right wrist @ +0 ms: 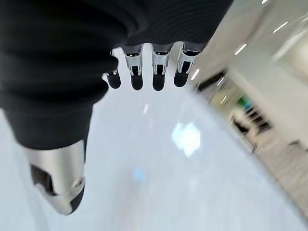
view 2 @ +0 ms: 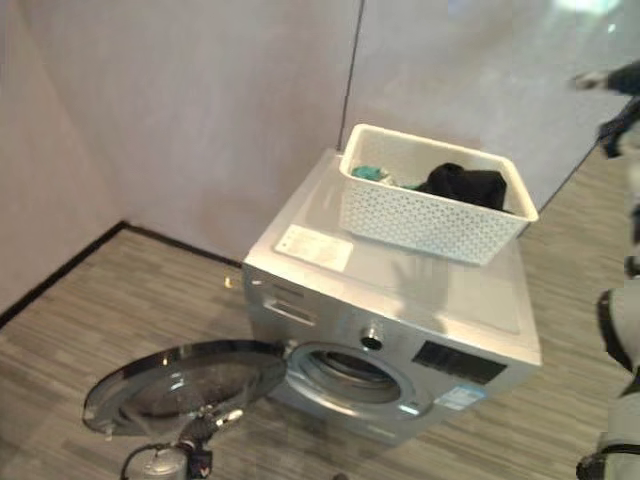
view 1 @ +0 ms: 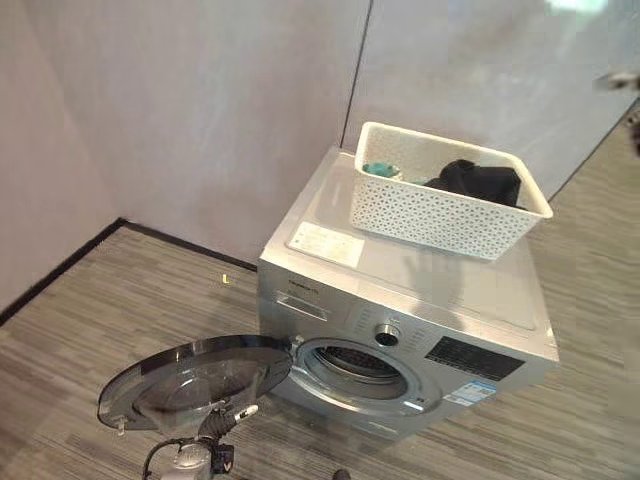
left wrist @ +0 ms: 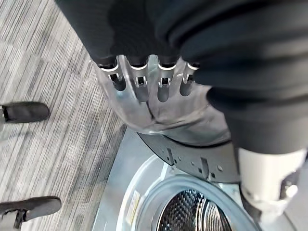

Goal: Grab the laundry basket,head to the washer,open it,put in the laundry and shut it.

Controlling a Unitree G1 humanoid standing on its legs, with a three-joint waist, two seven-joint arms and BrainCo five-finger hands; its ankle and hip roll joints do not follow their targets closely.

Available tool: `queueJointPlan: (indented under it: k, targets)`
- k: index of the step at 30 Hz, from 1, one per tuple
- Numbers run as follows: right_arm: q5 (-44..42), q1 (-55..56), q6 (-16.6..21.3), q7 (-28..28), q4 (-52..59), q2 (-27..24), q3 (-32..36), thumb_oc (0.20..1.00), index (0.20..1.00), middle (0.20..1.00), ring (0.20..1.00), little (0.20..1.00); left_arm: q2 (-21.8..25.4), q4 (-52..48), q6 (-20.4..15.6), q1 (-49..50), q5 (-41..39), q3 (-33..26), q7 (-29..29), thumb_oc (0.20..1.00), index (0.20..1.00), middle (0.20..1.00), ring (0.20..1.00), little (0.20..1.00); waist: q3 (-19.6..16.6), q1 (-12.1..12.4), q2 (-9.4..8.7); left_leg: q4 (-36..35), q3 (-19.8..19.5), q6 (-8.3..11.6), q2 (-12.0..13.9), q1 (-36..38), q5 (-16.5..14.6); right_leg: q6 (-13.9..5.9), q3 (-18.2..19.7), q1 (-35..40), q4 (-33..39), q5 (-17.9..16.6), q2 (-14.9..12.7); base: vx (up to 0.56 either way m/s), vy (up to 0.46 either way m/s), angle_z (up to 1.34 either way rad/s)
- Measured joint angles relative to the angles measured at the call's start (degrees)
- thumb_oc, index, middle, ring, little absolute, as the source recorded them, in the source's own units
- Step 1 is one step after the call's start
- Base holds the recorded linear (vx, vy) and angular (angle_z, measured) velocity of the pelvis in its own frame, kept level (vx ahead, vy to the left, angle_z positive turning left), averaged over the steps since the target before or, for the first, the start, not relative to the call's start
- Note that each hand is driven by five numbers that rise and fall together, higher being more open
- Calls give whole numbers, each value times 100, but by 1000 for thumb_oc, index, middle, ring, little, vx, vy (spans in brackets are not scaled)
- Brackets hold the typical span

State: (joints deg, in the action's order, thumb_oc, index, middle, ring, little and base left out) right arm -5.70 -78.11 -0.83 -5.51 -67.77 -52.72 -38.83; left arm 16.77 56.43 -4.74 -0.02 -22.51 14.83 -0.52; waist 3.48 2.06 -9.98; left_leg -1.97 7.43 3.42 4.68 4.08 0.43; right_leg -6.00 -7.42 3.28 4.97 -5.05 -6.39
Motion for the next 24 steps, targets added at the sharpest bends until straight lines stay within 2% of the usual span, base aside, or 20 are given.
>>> queueJointPlan:
  k: [1,2,7,12,16,24]
  targets:
    - [230,143,-47,308,-200,137,-369,1000,1000,1000,1000,1000,13,104,7,-33,0,-10,43,1000,1000,1000,1000,1000,-9,43,-62,52,-97,2,1,-124,-1,8,-113,-31,2,3,-2,18,-44,45]
    - [348,212,-133,524,-337,159,-454,1000,1000,1000,1000,1000,23,97,8,-1,-2,5,82,1000,1000,1000,1000,1000,9,152,-51,72,-176,4,-9,-207,2,11,-160,-66,0,4,-2,23,-41,41]
    - [888,452,-235,836,-846,256,-379,1000,1000,1000,1000,1000,60,97,72,129,-2,4,149,1000,1000,1000,1000,1000,79,183,20,64,-219,5,2,-219,2,19,-235,-63,-1,-2,13,18,-37,6]
    - [1113,612,-365,863,-1234,189,-55,1000,1000,1000,1000,1000,85,96,121,146,-7,-54,190,1000,1000,1000,1000,1000,185,84,111,60,-227,8,13,-220,4,21,-239,-66,1,2,14,18,-29,-1]
    - [1113,742,-400,937,-1244,-151,-37,1000,1000,1000,1000,1000,124,95,124,213,-9,-124,197,1000,1000,1000,1000,1000,249,59,180,-3,-278,63,58,-229,45,62,-284,-82,2,31,60,10,-43,4]
    - [1108,807,-401,934,-1263,-305,12,1000,1000,1000,1000,1000,99,94,126,244,-233,-143,191,1000,1000,1000,1000,1000,315,51,276,-25,-414,96,100,-374,91,94,-421,-161,2,34,107,24,-47,8]
